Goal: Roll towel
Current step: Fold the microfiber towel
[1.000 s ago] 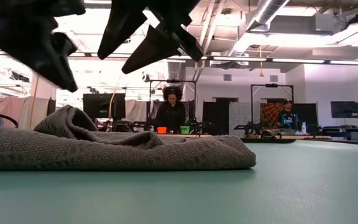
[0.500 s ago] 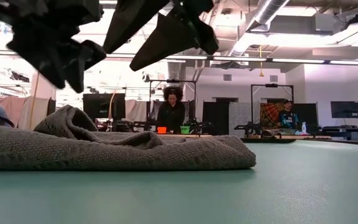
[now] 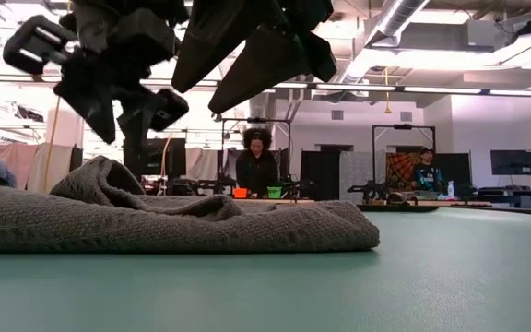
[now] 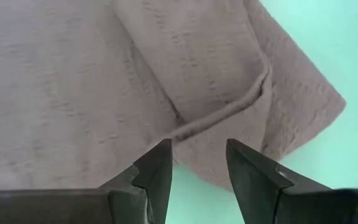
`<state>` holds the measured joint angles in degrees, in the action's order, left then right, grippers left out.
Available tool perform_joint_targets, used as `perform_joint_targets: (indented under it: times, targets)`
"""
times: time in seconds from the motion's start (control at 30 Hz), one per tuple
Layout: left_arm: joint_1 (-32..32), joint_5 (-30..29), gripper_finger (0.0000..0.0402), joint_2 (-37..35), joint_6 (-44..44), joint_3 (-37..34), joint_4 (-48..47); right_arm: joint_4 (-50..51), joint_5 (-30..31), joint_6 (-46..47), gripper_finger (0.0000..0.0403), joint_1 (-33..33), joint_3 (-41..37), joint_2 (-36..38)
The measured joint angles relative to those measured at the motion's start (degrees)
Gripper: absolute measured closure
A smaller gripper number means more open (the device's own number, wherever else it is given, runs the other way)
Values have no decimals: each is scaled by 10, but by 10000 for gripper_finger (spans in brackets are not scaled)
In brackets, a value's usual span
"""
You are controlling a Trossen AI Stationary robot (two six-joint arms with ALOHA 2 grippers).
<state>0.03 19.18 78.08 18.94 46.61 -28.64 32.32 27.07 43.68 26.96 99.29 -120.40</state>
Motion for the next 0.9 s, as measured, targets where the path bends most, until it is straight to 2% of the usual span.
perform_joint_targets:
  times: [0.2,0.63,0.9]
  targets:
    - [26,55,262,39,22,0,2,3,0,0,195,0,0,0]
    - [42,57,262,65,100,0,30,8,-1,9,195,0,0,0]
    - [42,75,262,84,114,0,21,7,-2,14,195,0,0,0]
